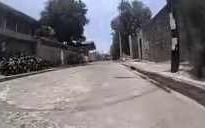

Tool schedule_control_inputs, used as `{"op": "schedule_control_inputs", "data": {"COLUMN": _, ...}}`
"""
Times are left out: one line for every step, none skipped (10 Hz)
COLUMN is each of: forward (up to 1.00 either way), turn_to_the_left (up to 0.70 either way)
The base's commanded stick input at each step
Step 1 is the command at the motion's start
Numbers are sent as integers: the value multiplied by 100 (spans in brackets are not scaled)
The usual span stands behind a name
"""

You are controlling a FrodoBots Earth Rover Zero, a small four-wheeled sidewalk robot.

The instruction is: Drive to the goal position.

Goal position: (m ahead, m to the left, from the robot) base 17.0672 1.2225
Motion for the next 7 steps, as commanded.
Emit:
{"op": "schedule_control_inputs", "data": {"forward": 100, "turn_to_the_left": -17}}
{"op": "schedule_control_inputs", "data": {"forward": 100, "turn_to_the_left": -9}}
{"op": "schedule_control_inputs", "data": {"forward": 100, "turn_to_the_left": -2}}
{"op": "schedule_control_inputs", "data": {"forward": 100, "turn_to_the_left": 0}}
{"op": "schedule_control_inputs", "data": {"forward": 100, "turn_to_the_left": 0}}
{"op": "schedule_control_inputs", "data": {"forward": 100, "turn_to_the_left": 0}}
{"op": "schedule_control_inputs", "data": {"forward": 100, "turn_to_the_left": 0}}
